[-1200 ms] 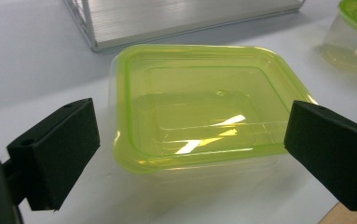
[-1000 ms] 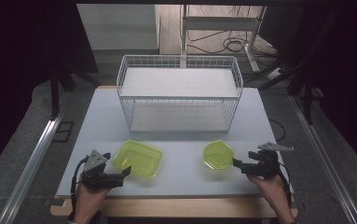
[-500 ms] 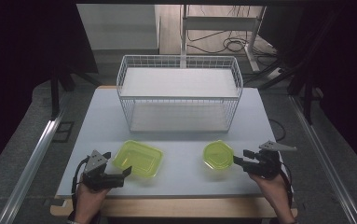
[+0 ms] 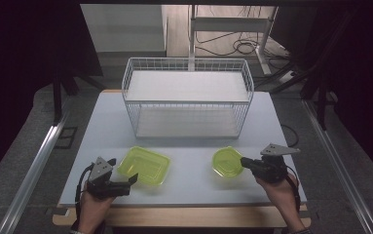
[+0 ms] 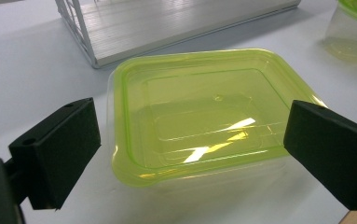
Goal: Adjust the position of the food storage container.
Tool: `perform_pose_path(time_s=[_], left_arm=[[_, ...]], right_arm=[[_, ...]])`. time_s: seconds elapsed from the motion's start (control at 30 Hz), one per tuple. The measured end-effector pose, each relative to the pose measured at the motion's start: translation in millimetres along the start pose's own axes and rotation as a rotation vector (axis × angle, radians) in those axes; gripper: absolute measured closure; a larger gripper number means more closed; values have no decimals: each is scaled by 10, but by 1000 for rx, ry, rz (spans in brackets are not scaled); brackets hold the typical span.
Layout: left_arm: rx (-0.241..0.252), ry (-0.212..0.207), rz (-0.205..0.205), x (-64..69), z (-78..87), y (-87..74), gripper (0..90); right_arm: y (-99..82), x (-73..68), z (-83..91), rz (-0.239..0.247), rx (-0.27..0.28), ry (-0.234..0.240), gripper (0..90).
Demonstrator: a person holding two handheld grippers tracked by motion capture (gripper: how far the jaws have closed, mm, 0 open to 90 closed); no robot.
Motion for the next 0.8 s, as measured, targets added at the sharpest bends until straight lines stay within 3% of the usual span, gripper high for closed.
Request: perform_pose_path(time_s=[0.13, 0.37, 0.5, 0.8], left_arm=[[0, 1, -5, 2, -3, 1, 37], [-5, 3, -12, 9, -13, 2, 38], [-8, 2, -14, 12, -18, 0, 39], [-14, 6, -20, 18, -26, 0, 39]], right_arm=[[64, -85, -76, 25, -5, 8, 889], [172, -220, -214, 25, -20, 20, 890], [241, -357, -346, 84, -56, 48, 889], [316, -564, -632, 146, -107, 81, 888]])
Point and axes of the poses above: each handheld gripper's, and its own axes: z roughly backward along the jaws, y roughly out of its top, x roughly to its right, the point moved 3 cm from there along -z, roughly forward along the jaws, and after that the axes turned 13 degrees about -z, right-handed, at the moved point
